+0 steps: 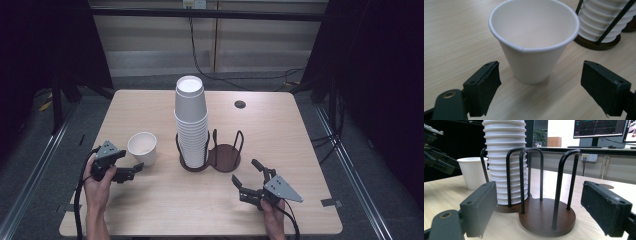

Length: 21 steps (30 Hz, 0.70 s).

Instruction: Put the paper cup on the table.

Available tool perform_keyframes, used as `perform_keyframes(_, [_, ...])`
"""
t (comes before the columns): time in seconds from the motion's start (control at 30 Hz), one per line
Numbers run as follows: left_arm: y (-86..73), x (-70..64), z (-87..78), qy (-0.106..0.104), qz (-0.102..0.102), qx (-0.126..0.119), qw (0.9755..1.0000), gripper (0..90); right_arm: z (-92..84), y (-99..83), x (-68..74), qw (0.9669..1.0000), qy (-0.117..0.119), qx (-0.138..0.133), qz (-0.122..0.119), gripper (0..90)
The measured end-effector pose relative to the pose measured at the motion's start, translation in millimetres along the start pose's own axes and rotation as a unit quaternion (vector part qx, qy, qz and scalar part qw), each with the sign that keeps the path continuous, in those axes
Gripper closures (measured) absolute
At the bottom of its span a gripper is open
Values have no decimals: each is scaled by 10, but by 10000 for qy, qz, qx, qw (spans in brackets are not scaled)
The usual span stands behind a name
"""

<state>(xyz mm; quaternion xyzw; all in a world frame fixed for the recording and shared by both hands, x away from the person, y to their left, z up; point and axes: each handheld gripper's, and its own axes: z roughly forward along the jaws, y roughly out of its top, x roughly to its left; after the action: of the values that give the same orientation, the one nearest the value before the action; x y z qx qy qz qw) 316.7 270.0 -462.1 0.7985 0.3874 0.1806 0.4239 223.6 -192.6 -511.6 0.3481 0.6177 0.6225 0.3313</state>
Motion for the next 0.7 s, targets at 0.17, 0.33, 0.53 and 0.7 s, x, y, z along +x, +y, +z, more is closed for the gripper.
perform_keyframes(0.17, [-40,-109,-53,-2,-99,-306,9995,158,-1,0,0,10000,1,2,-2,134])
perform_keyframes(0.33, [-82,-214,-114,-149,-186,-658,9976,158,-1,0,0,10000,1,3,-2,134])
perform_keyframes(0.53, [-137,-348,-114,-214,-171,-945,9952,172,-1,0,0,10000,0,1,-1,134])
perform_keyframes(0.7, [-187,-402,-108,-439,-313,-1237,9909,157,-1,0,0,10000,1,1,-2,134])
